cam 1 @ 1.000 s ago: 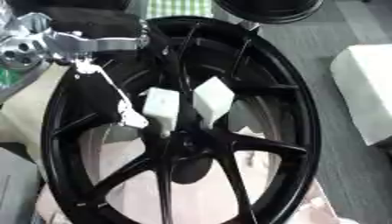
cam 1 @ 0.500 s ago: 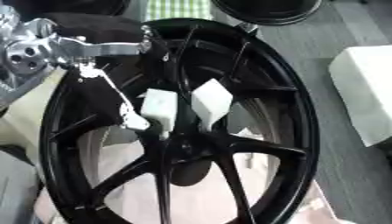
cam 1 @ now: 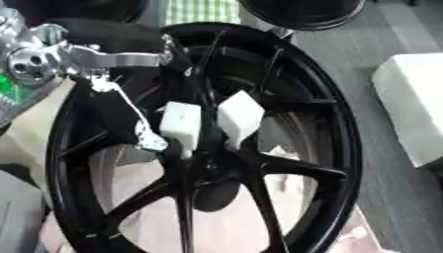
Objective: Pull the pin out of the wheel hub.
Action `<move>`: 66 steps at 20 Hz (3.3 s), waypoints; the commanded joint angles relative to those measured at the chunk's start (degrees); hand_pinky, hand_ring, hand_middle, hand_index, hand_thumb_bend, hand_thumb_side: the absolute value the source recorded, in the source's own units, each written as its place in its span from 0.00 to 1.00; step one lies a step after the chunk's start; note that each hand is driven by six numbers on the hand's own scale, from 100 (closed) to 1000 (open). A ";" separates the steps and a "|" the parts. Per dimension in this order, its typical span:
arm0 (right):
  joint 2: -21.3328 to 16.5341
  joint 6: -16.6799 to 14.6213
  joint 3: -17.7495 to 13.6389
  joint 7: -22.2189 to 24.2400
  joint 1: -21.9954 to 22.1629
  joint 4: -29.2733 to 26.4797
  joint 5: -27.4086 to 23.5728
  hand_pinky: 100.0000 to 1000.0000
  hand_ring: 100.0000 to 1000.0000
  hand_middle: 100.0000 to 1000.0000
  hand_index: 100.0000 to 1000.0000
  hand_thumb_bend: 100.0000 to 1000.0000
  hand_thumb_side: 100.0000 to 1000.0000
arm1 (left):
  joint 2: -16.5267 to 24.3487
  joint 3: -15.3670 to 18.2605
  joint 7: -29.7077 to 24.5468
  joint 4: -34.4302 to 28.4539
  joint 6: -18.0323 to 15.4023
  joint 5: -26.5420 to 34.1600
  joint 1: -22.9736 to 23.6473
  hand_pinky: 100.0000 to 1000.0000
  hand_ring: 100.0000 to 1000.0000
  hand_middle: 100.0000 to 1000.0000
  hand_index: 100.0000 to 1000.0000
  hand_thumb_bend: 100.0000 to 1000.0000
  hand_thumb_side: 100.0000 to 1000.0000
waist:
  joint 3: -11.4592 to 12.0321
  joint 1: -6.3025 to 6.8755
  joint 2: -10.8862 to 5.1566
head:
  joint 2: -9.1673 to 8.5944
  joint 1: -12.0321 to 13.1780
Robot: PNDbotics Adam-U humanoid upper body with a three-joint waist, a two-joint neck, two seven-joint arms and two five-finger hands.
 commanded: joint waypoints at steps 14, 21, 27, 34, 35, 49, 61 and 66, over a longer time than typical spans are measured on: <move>-1.25 0.28 -0.05 -0.44 -0.69 -1.30 -0.52 0.84 0.73 0.57 0.74 0.00 0.31 | 0.56 0.96 -1.27 0.59 -0.27 0.98 -0.99 0.50 0.38 0.32 0.36 0.29 0.09 | 0.07 -0.10 -1.71 | -0.60 0.29; -1.33 0.32 -0.07 -0.52 -0.68 -1.32 -0.58 0.84 0.73 0.57 0.74 0.00 0.31 | 1.95 2.89 -1.00 -2.04 1.08 2.79 -0.32 0.49 0.37 0.30 0.32 0.29 0.05 | 0.16 -0.08 -1.71 | -0.58 0.34; -1.41 0.35 -0.15 -0.64 -0.61 -1.32 -0.61 0.84 0.73 0.57 0.74 0.00 0.31 | 3.50 6.70 0.83 -5.24 2.75 5.61 0.50 0.48 0.35 0.27 0.28 0.28 0.00 | 0.28 -0.09 -1.68 | -0.65 0.23; -1.48 0.46 -0.23 -0.92 -0.55 -1.32 -0.69 0.84 0.73 0.57 0.74 0.00 0.31 | 5.28 11.38 3.37 -8.73 5.31 8.60 1.47 0.47 0.33 0.25 0.28 0.26 0.00 | 0.48 -0.16 -1.68 | -0.69 0.21; -1.49 0.47 -0.23 -0.96 -0.54 -1.33 -0.70 0.84 0.73 0.57 0.74 0.00 0.31 | 5.49 12.43 4.14 -9.21 5.53 9.02 1.63 0.47 0.33 0.25 0.27 0.26 0.00 | 0.51 -0.18 -1.66 | -0.72 0.21; -1.78 0.62 -1.05 -2.03 0.16 -1.58 -0.44 0.84 0.73 0.57 0.74 0.00 0.31 | 8.19 30.75 16.73 -3.94 8.55 15.02 6.51 0.43 0.29 0.20 0.26 0.16 0.00 | 2.14 -0.74 -1.59 | 0.11 -0.30; -2.31 0.83 -2.68 -3.90 0.41 -2.01 -0.25 0.84 0.73 0.57 0.74 0.00 0.31 | 13.07 49.02 27.96 6.31 7.17 19.73 22.75 0.42 0.29 0.20 0.29 0.05 0.00 | 4.20 -1.40 -0.93 | -0.13 -2.09; -2.45 1.03 -2.95 -4.45 0.24 -2.30 -0.33 0.84 0.73 0.57 0.74 0.00 0.31 | 9.99 56.33 32.46 9.36 5.69 17.15 30.06 0.46 0.33 0.25 0.36 0.09 0.02 | 4.42 -1.45 -0.73 | -0.66 -2.76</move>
